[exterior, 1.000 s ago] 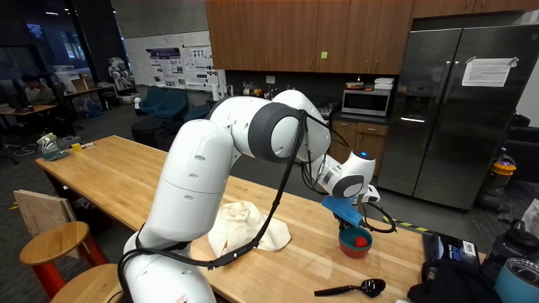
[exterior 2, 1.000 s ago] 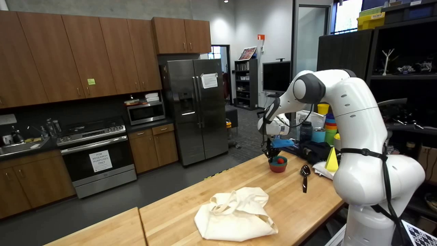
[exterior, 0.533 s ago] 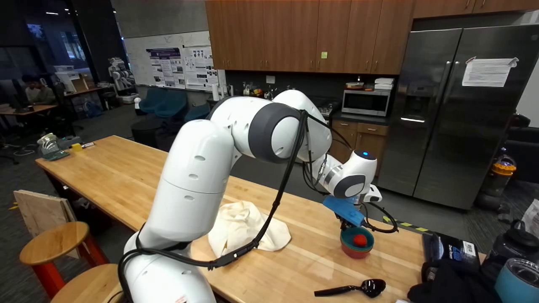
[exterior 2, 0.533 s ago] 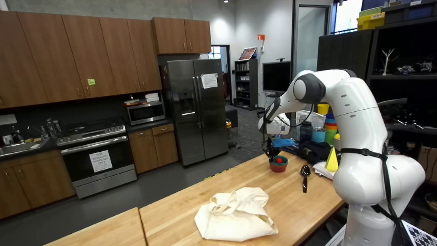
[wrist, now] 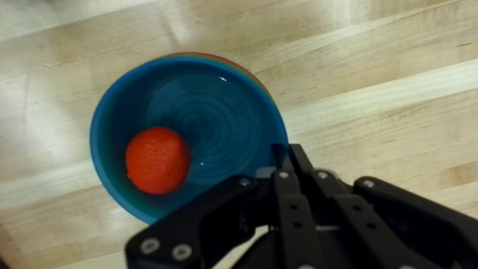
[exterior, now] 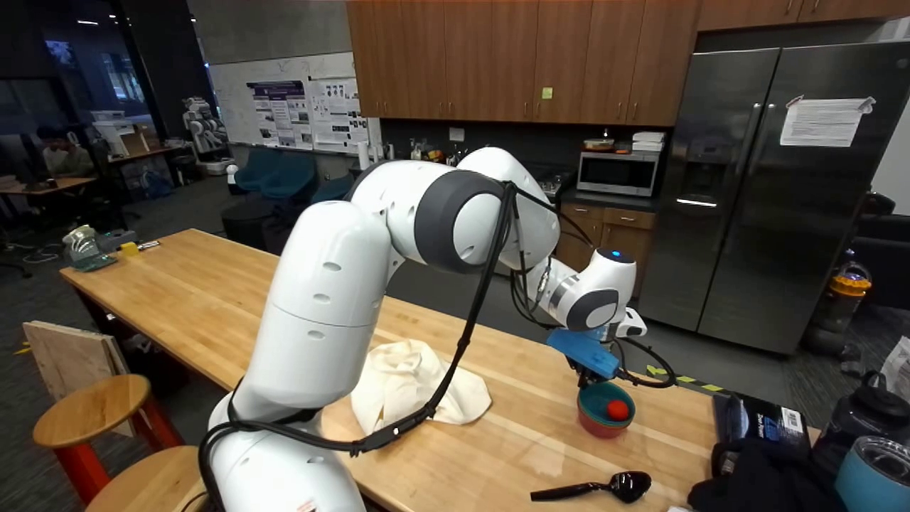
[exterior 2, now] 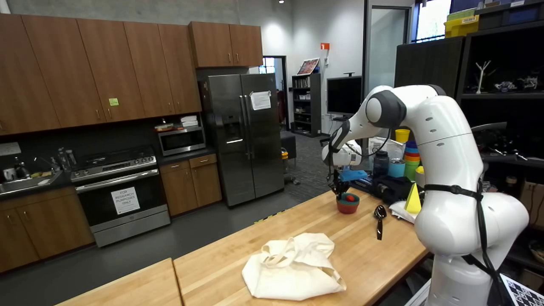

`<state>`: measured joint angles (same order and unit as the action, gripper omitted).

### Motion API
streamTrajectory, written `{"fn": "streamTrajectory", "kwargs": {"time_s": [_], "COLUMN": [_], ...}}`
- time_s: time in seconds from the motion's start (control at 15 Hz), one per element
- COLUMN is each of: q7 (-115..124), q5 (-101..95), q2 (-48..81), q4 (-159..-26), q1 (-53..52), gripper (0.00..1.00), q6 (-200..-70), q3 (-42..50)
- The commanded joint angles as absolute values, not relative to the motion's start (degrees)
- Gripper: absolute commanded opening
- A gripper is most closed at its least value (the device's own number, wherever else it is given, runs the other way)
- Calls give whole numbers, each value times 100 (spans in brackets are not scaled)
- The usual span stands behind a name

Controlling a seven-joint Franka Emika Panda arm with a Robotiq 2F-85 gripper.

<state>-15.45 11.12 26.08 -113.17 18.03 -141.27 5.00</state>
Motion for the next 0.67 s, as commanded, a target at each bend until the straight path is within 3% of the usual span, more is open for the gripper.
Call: {"fn": "streamTrajectory", "kwargs": {"time_s": [0.0,0.6], "q7": [-1358,-849], "q5": [716,-298], "q2": [2328,2212], "q4": [-11380,-11324], "q1": [1657,1313], "gripper": [1,1], "q6": [-13743,-13258], "q3": [653,936]}}
